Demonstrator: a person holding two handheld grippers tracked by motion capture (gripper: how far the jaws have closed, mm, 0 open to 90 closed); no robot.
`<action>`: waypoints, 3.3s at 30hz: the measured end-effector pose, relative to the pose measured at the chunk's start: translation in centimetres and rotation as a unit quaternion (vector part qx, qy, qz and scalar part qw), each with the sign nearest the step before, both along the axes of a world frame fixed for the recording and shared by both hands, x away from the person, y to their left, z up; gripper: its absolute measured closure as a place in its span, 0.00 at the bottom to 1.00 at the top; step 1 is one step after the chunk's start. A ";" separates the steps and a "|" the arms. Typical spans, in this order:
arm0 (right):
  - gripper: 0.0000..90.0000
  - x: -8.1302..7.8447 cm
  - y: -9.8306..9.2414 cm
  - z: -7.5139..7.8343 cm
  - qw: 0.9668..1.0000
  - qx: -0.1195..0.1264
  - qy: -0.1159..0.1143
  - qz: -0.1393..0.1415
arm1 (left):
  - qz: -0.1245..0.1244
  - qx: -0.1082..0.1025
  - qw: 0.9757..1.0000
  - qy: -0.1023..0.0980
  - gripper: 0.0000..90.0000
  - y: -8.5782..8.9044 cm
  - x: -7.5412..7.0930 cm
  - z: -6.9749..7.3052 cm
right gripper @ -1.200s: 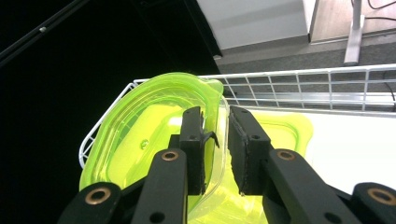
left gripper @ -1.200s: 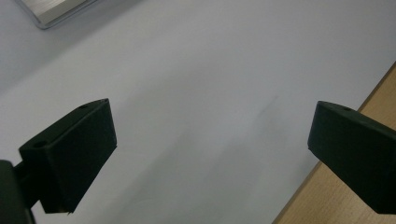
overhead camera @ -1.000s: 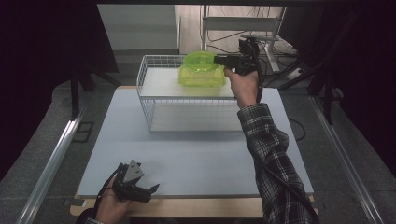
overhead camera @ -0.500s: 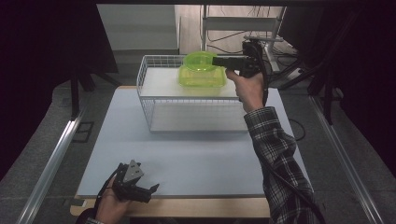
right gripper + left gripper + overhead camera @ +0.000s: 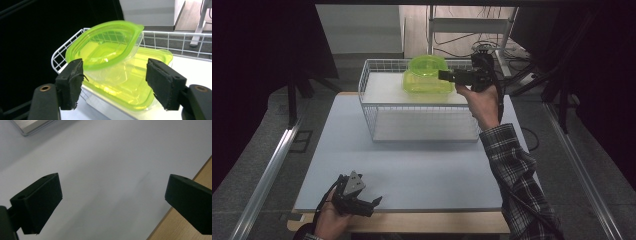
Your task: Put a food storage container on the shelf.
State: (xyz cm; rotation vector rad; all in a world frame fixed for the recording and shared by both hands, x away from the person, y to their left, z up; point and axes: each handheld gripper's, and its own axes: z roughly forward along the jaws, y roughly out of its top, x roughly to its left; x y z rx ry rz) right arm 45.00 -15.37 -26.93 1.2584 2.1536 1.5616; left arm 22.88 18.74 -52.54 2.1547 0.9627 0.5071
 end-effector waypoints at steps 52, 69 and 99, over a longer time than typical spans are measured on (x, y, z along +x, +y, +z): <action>0.08 -5.5 -0.5 -7.1 0.993 -0.095 -0.004 0.071 | 0.002 -0.008 1.000 0.002 0.01 0.0 0.0 0.0; 0.03 -6.9 -0.8 -9.2 0.989 -0.126 -0.012 0.080 | 0.003 -0.007 1.000 0.000 0.00 0.0 0.0 0.0; 0.00 -9.9 -2.4 -12.8 0.983 -0.163 -0.027 0.080 | 0.002 -0.011 1.000 0.006 0.00 0.0 0.1 0.0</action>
